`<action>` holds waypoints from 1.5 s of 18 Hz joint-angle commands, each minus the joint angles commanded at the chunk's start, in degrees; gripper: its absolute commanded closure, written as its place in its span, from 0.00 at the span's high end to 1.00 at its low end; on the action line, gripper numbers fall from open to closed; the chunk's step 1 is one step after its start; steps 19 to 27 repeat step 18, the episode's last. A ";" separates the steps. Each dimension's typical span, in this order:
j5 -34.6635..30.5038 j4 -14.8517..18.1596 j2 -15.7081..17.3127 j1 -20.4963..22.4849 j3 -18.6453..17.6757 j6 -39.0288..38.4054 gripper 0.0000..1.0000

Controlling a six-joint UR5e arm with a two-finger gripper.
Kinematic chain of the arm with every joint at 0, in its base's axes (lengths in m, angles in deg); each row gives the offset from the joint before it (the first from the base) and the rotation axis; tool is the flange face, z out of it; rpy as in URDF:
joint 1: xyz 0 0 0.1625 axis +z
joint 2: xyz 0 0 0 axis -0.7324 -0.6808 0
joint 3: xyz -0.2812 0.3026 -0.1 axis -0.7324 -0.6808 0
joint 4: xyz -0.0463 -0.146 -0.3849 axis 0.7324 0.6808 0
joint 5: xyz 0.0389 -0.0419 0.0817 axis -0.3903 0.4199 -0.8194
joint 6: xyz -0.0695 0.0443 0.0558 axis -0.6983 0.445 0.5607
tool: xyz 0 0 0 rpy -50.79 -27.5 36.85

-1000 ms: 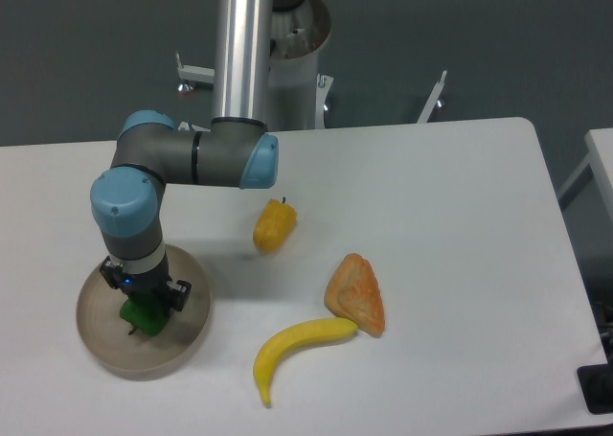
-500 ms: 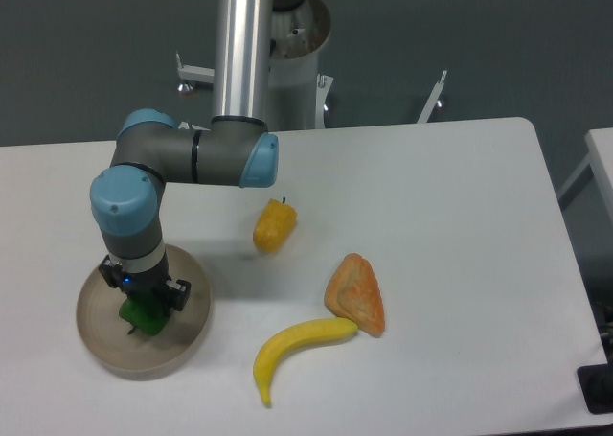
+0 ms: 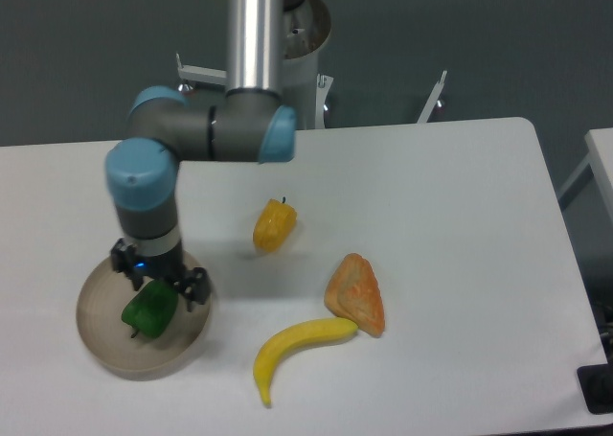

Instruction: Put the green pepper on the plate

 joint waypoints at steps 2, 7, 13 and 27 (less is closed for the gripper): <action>0.00 1.41 0.18 2.99 0.70 5.80 1.00; -1.49 1.42 0.53 11.60 0.71 20.30 1.00; -1.67 1.42 0.80 19.78 0.88 35.60 1.00; -1.84 1.15 0.71 21.90 0.88 39.23 1.00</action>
